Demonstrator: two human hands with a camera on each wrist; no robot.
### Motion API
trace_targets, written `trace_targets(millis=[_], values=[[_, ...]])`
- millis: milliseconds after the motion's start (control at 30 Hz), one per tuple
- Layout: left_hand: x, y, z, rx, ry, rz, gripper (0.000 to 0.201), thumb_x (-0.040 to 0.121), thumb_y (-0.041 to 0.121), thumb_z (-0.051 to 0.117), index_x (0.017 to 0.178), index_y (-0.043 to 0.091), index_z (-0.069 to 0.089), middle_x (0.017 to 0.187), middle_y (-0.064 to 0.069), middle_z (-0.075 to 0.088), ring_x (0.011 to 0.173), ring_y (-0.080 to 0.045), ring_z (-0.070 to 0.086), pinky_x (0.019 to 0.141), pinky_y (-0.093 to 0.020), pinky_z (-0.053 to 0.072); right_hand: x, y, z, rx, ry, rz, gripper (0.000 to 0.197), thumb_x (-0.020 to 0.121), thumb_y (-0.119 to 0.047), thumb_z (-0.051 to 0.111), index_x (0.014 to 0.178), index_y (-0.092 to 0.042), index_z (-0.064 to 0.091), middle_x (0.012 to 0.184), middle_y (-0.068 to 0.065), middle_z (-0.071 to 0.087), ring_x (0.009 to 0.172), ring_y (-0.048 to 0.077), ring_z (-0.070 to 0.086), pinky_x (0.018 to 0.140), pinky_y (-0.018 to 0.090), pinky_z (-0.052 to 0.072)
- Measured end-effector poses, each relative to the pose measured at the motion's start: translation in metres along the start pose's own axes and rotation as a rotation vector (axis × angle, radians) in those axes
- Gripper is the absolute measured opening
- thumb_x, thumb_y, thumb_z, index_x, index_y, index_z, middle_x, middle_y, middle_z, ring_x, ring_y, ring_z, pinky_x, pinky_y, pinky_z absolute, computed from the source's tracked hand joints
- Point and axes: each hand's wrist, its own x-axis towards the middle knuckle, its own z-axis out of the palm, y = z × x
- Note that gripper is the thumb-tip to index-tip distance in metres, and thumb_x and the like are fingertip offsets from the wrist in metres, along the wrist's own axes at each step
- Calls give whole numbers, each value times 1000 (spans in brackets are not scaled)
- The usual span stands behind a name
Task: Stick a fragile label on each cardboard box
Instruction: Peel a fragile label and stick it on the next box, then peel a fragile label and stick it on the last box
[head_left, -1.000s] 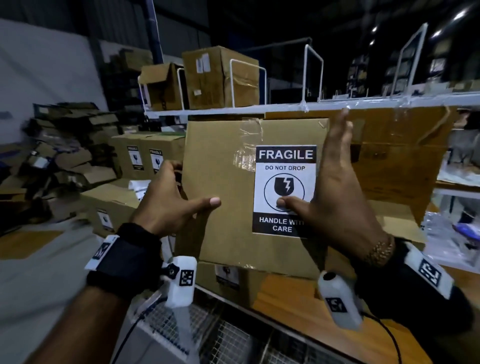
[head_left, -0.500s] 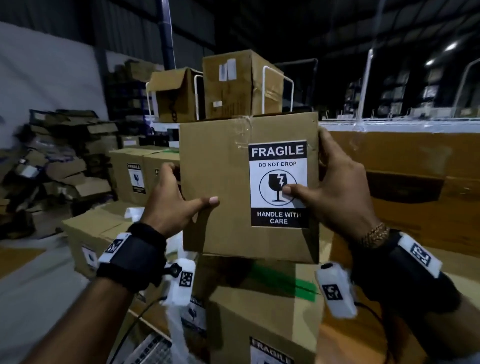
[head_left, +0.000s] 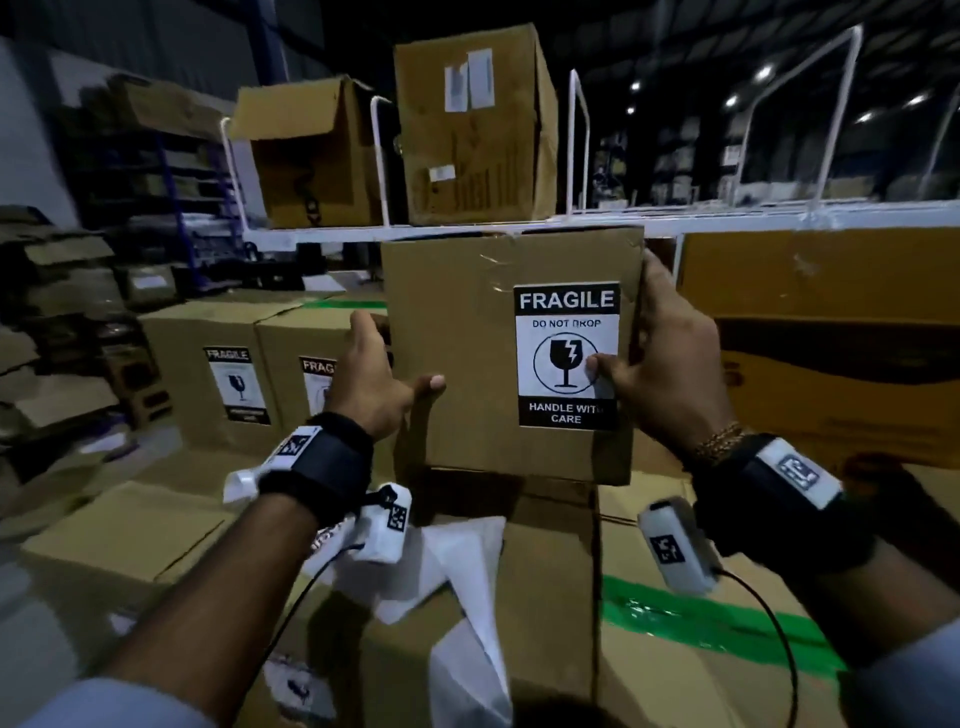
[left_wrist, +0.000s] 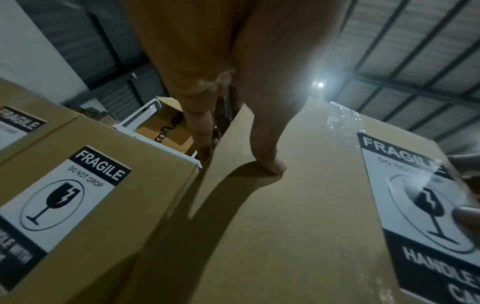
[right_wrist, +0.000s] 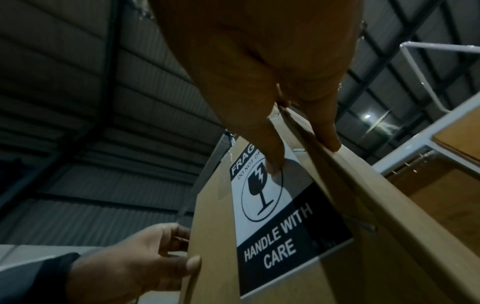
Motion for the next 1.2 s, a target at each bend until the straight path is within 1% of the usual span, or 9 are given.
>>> trace_targets(millis=[100, 200, 233, 400, 500, 700, 867, 1000, 1200], values=[[33, -39, -1, 30, -31, 27, 69, 76, 24, 91, 115, 16, 36, 121, -2, 57, 104, -18, 53, 81, -32, 44, 4, 2, 45, -26, 8, 90, 97, 75, 2, 87, 151, -17, 30, 130, 1, 67, 106, 8, 64, 93, 29, 59], [52, -65, 4, 50, -51, 48, 66, 74, 23, 92, 114, 14, 40, 120, -6, 60, 103, -18, 55, 81, -31, 45, 6, 9, 68, -100, 16, 125, 96, 74, 6, 86, 149, -15, 30, 132, 6, 67, 104, 7, 62, 78, 4, 52], [57, -74, 8, 38, -74, 51, 65, 74, 21, 92, 114, 15, 42, 121, -6, 61, 103, -18, 55, 82, -30, 46, 7, 10, 74, -120, 27, 141, 95, 74, 6, 86, 149, -15, 31, 133, 6, 67, 104, 7, 62, 76, 2, 51], [72, -95, 28, 29, -129, 40, 60, 70, 17, 93, 109, 17, 47, 117, -5, 63, 104, -21, 62, 81, -32, 53, 4, 22, 84, -198, 29, 221, 103, 73, 2, 89, 156, -17, 33, 136, 5, 66, 115, 12, 65, 80, 13, 57], [78, -100, 31, 181, -132, 27, 59, 65, 28, 97, 101, 20, 50, 103, -1, 66, 94, -24, 64, 81, -43, 58, -5, 33, 89, -255, 12, 265, 122, 71, -3, 92, 166, -22, 17, 139, 5, 65, 120, 16, 66, 94, 33, 57], [79, -106, 45, 433, -117, 60, 31, 81, 36, 85, 97, 22, 63, 89, -2, 70, 85, -27, 67, 77, -42, 59, -20, 54, 100, -295, -15, 339, 133, 71, -7, 93, 167, -28, 4, 135, 6, 68, 118, 18, 69, 98, 41, 57], [80, -99, 52, 642, -116, 32, 35, 77, 46, 85, 89, 19, 66, 79, -4, 65, 78, -26, 66, 76, -39, 57, -25, 61, 111, -309, -32, 336, 146, 77, 2, 86, 156, -44, -29, 122, 13, 72, 102, 24, 73, 92, 52, 59], [83, -96, 51, 721, -118, 10, 38, 79, 50, 83, 93, 18, 66, 82, -5, 65, 80, -27, 65, 82, -41, 55, -24, 56, 111, -373, -96, 240, 141, 78, 2, 84, 159, -43, -21, 135, 11, 63, 117, 27, 66, 93, 56, 59], [78, -93, 42, 682, -131, -40, 34, 85, 52, 77, 91, 20, 66, 77, -3, 60, 78, -25, 61, 83, -42, 54, -21, 53, 109, -400, -138, 226, 133, 78, -3, 84, 164, -35, -13, 149, 7, 48, 130, 26, 55, 100, 49, 55]])
